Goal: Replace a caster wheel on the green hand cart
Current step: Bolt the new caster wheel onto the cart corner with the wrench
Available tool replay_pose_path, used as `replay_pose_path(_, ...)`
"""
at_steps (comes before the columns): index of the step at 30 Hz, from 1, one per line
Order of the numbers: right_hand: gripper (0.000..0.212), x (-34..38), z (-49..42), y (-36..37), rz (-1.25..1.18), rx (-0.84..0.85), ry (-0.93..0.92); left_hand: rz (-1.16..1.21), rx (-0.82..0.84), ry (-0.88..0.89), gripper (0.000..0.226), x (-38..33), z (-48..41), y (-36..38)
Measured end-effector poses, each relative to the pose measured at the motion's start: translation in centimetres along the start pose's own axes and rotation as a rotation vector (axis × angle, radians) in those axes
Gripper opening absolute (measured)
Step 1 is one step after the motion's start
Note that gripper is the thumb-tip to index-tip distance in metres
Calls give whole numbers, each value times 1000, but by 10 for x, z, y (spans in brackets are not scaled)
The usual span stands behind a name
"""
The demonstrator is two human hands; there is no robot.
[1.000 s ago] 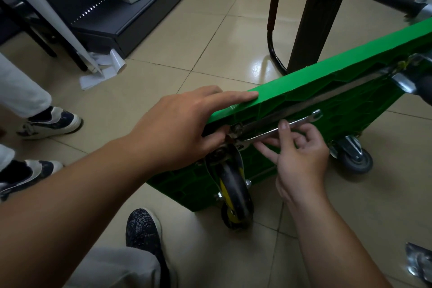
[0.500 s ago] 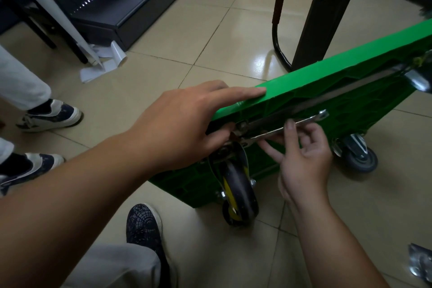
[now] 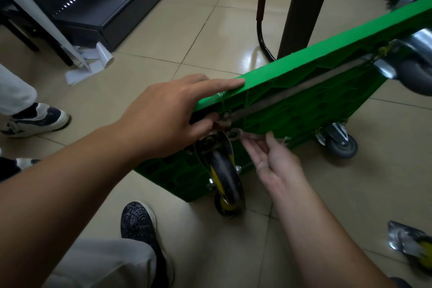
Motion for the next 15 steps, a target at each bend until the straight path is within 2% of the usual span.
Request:
replay_pose_path(3,7,10,18,7,178,11,-425,-10,-5,-2,67,0,0,0)
replay_pose_path(5,8,18,34,12,345,61,-720,-2,-10,3,67,1,0,1)
replay_pose_path(7,8,23,48,18,515,152,-920,6,-20,6,66,1,0,2)
replay_pose_path(11,12,20,63,26,791,255,-1106,16,-24,1,67,1,-1,1)
replay_pose_path(15,13,15,63,29,922,283,-1235,5,-18,2,66,1,-1,1)
Point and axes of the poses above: each hand's wrist, its own z-axis away from the middle knuckle, its own y-axis out of the palm, x = y × z, the point moved 1 cm from there along -z, towards the middle knuckle, and after that the axes turned 6 degrees about y, right-handed, at the moved point
